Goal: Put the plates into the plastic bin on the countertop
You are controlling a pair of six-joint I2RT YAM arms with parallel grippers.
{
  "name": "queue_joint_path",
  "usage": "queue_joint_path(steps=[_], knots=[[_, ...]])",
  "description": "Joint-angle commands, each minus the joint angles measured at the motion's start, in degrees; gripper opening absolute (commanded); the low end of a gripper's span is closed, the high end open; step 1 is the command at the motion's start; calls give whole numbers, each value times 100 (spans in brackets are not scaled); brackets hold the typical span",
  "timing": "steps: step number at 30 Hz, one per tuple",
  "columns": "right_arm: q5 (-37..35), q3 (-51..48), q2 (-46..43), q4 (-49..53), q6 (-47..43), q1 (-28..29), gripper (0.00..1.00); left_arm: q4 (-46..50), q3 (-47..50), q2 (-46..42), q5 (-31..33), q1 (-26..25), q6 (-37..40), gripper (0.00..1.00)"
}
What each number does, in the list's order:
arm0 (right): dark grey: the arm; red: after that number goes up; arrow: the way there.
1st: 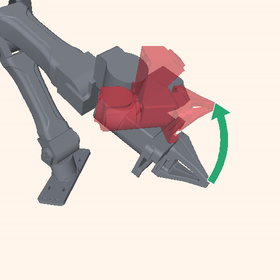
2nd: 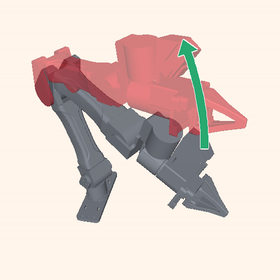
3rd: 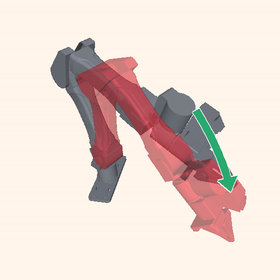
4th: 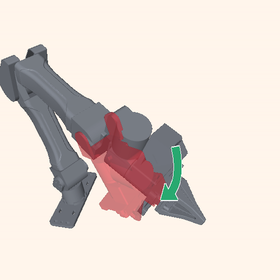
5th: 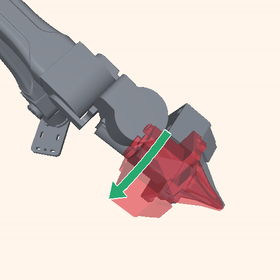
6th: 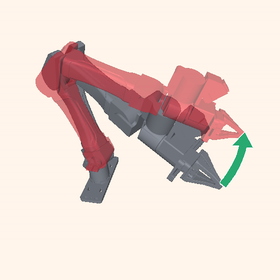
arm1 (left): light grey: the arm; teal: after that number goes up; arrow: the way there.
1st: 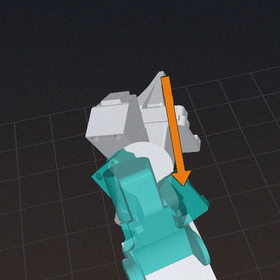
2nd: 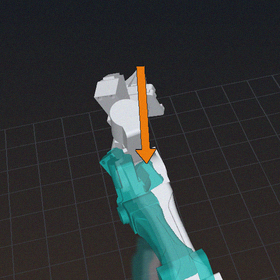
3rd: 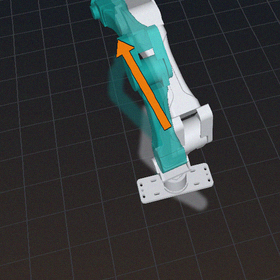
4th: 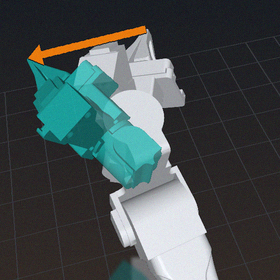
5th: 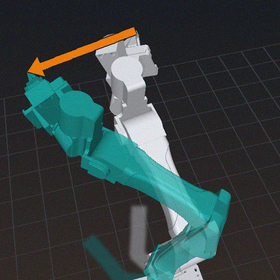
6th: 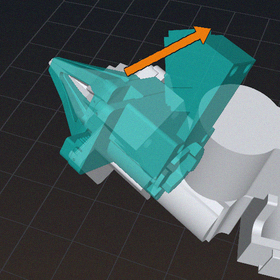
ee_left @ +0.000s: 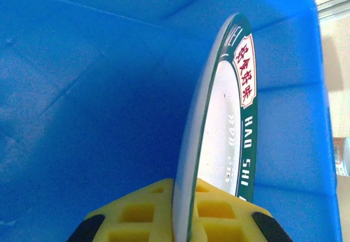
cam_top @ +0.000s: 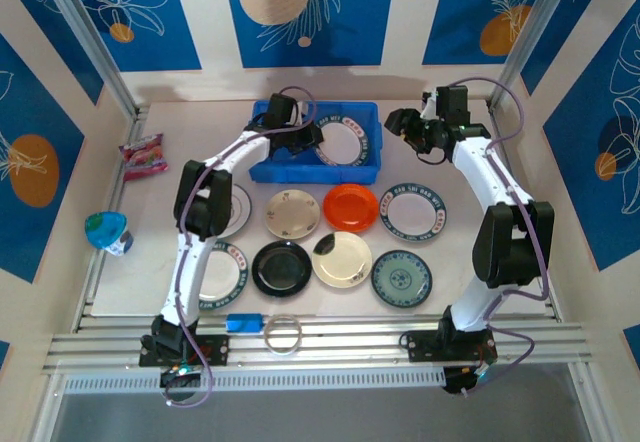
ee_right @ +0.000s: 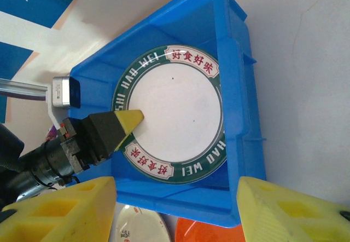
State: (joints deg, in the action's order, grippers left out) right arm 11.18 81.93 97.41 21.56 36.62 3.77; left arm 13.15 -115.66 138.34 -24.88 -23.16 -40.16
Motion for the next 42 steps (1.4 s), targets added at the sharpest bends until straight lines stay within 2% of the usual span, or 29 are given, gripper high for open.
queue_joint_path(steps=[1,5,10,21,25,42], knots=[[175,-69,90,-20,73,84,61,353,-572,240,94,-5,29,0],[132,-53,119,-3,65,180,61,626,-804,423,241,-5,96,0],[68,-22,165,50,24,246,61,834,-940,561,415,-5,151,8],[-236,71,256,226,-178,437,61,1440,-1317,770,645,-7,431,44],[-422,171,269,369,-303,517,61,1536,-1380,771,729,-10,499,49],[-398,148,270,402,-313,551,61,1596,-1845,1176,549,-127,381,55]])
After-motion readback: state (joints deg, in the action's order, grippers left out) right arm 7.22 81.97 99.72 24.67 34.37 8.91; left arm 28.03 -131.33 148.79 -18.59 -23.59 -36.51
